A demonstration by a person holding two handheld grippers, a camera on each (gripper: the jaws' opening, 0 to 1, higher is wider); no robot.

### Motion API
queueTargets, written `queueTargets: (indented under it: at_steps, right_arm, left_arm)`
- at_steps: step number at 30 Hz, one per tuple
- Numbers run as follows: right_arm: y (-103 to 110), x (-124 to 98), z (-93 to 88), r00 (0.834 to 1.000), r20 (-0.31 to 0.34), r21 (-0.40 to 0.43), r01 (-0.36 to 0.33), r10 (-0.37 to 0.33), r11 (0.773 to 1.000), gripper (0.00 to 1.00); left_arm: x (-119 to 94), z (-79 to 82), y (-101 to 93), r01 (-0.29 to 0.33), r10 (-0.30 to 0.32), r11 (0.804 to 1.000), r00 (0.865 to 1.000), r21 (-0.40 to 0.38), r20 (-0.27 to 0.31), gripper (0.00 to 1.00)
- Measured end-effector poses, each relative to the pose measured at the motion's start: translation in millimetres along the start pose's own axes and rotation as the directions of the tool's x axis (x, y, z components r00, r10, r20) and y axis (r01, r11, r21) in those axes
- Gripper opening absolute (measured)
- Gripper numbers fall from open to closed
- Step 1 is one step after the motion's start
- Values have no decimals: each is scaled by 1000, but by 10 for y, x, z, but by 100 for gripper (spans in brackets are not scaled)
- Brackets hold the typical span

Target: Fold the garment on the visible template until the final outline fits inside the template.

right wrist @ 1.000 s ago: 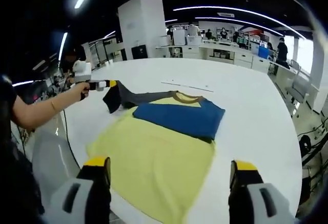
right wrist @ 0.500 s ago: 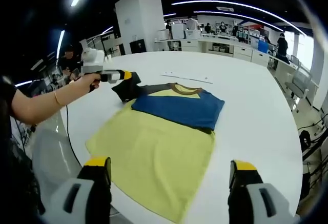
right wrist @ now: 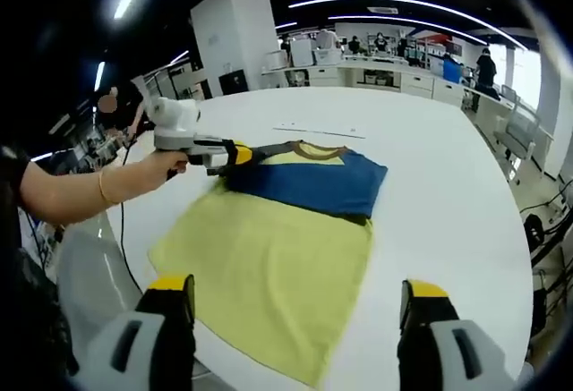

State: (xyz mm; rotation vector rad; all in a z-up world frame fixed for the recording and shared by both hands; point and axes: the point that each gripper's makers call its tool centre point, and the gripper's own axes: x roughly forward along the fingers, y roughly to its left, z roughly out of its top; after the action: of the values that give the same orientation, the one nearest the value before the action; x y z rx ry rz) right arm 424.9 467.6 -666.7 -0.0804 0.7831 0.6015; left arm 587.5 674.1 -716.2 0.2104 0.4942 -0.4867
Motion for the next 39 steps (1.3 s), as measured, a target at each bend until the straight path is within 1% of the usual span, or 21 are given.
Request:
queueTargets:
  at_steps: [4, 5, 7, 9, 11, 16, 23, 25, 26, 27, 29, 30, 33, 34, 37, 39]
  right_arm:
    - [-11, 8, 36, 1000, 10, 8, 4, -4, 1000, 95]
    - [-10, 14, 37, 1000, 11, 9, 3, -3, 1000, 95]
    - [16, 30, 34, 1000, 9, 9, -3, 3, 1000, 95]
    - [40, 47, 17, 1000, 4, 10, -10, 10, 1000, 95]
    - [57, 54, 0, 1000, -1, 10, -15, 15, 1000, 95]
    - [63, 67, -8, 1000, 3, 19, -18, 18, 1000, 95]
    - [62, 55, 16, 1000, 13, 23, -16, 16, 1000, 95]
    - [62, 51, 20, 1000, 14, 23, -15, 15, 1000, 95]
    - [62, 49, 22, 1000, 15, 24, -15, 15, 1000, 95]
    - [61, 48, 24, 1000, 16, 24, -15, 15, 1000, 95]
    - [59, 47, 27, 1000, 17, 24, -14, 14, 1000, 95]
    - [60, 47, 29, 1000, 17, 23, -15, 15, 1000, 95]
    - [65, 45, 33, 1000, 18, 22, -17, 17, 1000, 95]
    - [71, 44, 34, 1000, 18, 20, -19, 19, 1000, 95]
    - [78, 42, 34, 1000, 20, 21, -21, 21, 1000, 95]
    - [82, 39, 31, 1000, 20, 19, -22, 21, 1000, 95]
  left_arm:
    - [11, -107, -195, 51, -50, 998, 998, 46, -25, 0]
    - [15, -129, -241, 67, -65, 996, 997, 60, -30, 0]
    - [46, -221, -293, 98, -93, 990, 994, 98, -54, 0]
    - [41, -267, -380, 119, -111, 986, 991, 115, -71, 0]
    - [72, -317, -364, 125, -115, 984, 990, 125, -82, 0]
    - [55, -357, -433, 141, -127, 980, 986, 141, -107, 0]
    - [26, -443, -435, 142, -123, 977, 984, 156, -126, 0]
    - [4, -437, -425, 127, -107, 977, 987, 169, -122, 8]
    - [8, -424, -383, 115, -96, 979, 989, 169, -116, 14]
    - [-1, -411, -357, 104, -86, 981, 990, 166, -107, 23]
    - [-27, -378, -330, 80, -66, 984, 993, 158, -93, 35]
    - [-56, -363, -279, 58, -47, 989, 996, 136, -81, 43]
    - [-106, -366, -174, 28, -23, 996, 997, 81, -68, 57]
    - [-154, -347, -130, 10, -7, 998, 998, 58, -64, 61]
    - [-250, -305, -44, -17, 17, 1000, 999, 11, -43, 73]
    - [-286, -387, 66, -32, 32, 999, 998, -15, -46, 79]
